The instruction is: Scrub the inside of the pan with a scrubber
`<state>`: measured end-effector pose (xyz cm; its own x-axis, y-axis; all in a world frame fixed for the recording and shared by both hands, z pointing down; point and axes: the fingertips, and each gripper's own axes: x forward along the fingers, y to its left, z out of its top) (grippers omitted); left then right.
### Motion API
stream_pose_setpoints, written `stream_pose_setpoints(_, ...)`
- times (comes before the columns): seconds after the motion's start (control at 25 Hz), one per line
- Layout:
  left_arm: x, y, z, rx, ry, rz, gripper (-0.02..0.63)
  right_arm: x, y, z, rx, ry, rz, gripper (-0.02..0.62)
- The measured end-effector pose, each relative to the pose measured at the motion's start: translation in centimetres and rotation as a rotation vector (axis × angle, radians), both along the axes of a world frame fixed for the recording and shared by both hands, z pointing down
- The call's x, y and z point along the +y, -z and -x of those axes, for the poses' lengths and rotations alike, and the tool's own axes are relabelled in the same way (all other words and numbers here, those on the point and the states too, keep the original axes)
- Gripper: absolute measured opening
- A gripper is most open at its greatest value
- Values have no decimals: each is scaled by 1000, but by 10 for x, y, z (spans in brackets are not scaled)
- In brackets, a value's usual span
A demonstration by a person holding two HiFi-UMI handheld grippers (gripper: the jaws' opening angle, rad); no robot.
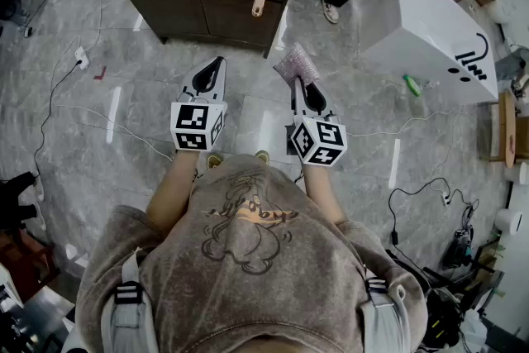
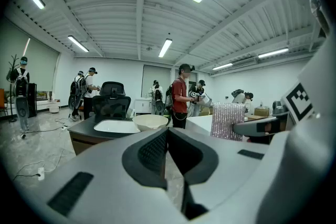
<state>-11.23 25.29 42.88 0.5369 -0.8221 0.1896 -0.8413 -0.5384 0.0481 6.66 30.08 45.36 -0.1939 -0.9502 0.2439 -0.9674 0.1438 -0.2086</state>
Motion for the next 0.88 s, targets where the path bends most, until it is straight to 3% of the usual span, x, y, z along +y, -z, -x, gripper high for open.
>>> stream_pose_setpoints(0.2,-5,-3,-8,-3,8,11,17,-6,2,-8,-45,8,-14,86)
stream_pose_setpoints(0.88,-25,-24,-48,19,117,52,17,-23,-15,-61,-23,120,2,86)
